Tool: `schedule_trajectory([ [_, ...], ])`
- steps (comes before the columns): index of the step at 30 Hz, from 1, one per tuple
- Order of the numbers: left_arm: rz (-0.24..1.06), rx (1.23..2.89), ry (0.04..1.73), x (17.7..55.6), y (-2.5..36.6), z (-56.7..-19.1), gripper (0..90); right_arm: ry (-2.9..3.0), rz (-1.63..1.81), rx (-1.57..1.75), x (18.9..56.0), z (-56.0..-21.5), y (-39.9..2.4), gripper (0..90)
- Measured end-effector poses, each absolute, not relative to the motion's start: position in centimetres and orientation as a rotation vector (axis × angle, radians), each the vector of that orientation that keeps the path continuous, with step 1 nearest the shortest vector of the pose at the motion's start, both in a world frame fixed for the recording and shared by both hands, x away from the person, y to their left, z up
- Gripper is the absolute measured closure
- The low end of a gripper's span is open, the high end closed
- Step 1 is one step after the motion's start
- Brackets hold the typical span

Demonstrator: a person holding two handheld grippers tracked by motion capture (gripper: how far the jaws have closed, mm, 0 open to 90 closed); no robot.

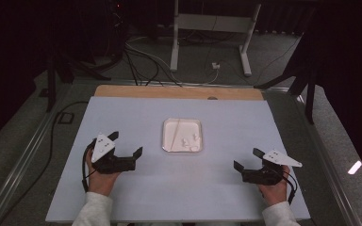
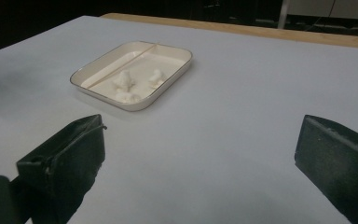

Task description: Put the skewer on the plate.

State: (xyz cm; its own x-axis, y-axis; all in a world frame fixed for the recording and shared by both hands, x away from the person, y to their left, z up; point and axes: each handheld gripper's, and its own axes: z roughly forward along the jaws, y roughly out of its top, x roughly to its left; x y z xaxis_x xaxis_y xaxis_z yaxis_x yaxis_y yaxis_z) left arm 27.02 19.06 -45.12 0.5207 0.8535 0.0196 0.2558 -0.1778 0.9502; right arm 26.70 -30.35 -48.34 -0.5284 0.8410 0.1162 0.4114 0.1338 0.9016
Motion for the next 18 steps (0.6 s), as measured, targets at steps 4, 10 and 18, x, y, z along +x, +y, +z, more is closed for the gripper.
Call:
schedule_trajectory([
  [4, 0.728, 1.705, 0.96, 25.9, 20.5, -45.9, 0.8, 1.97, 1.38, 1.196, 26.5, -48.3, -30.7, 1.1],
  [10, 0.732, 1.628, 1.04, 24.9, 23.0, -46.7, 0.8, 1.947, 1.378, 1.215, 26.2, -48.7, -31.0, 1.2],
  [18, 0.731, 1.611, 1.047, 24.8, 23.5, -46.8, 0.8, 1.944, 1.367, 1.202, 26.0, -48.7, -30.9, 1.1],
])
